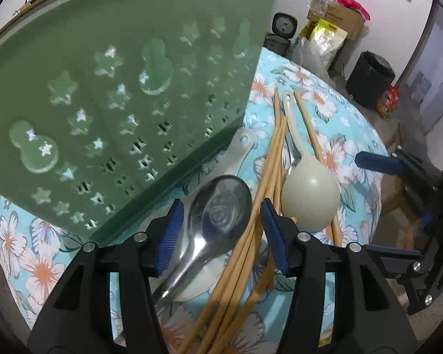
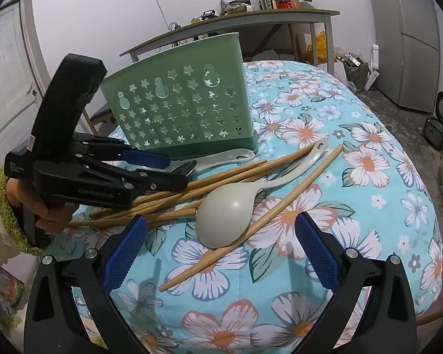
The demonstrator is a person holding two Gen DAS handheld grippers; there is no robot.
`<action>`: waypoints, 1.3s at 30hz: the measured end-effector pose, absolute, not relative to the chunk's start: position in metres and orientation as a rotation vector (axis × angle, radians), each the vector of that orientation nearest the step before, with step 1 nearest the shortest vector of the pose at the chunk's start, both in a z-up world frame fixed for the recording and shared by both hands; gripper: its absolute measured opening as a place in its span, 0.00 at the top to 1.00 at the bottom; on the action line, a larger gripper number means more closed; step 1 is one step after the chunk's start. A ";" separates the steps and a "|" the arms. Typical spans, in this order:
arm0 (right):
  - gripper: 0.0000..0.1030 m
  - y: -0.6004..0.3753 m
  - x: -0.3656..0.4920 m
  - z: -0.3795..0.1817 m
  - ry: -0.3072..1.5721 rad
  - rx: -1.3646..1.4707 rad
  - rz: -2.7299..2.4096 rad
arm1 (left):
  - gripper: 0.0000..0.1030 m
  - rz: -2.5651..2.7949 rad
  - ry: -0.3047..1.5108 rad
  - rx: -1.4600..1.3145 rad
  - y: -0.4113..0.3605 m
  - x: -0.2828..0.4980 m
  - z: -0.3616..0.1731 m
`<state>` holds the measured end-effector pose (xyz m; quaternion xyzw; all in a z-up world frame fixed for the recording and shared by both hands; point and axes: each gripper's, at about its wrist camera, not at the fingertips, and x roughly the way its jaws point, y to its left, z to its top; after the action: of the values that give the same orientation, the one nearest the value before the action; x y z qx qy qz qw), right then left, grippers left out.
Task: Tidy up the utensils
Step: 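Lower the left tool over the metal spoon beside the caddy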
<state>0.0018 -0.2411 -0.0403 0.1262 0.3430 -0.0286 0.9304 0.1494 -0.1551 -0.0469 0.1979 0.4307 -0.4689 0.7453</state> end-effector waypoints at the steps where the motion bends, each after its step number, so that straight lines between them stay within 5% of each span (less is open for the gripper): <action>1: 0.05 -0.242 0.002 -0.041 0.704 0.263 -0.059 | 0.50 -1.023 0.941 0.436 -0.155 0.150 -0.046; 19: 0.05 -0.240 0.000 -0.038 0.697 0.262 -0.056 | 0.52 -0.956 0.973 0.463 -0.155 0.156 -0.053; 27: 0.05 -0.242 -0.002 -0.038 0.695 0.266 -0.062 | 0.73 -0.970 0.973 0.463 -0.165 0.147 -0.050; 39: 0.05 -0.243 -0.002 -0.038 0.694 0.265 -0.063 | 0.87 -0.985 0.951 0.455 -0.171 0.136 -0.046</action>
<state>-0.0024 -0.2427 -0.0377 0.1296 0.3391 -0.0308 0.9313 0.1365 -0.1708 -0.0455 0.2083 0.4355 -0.4507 0.7509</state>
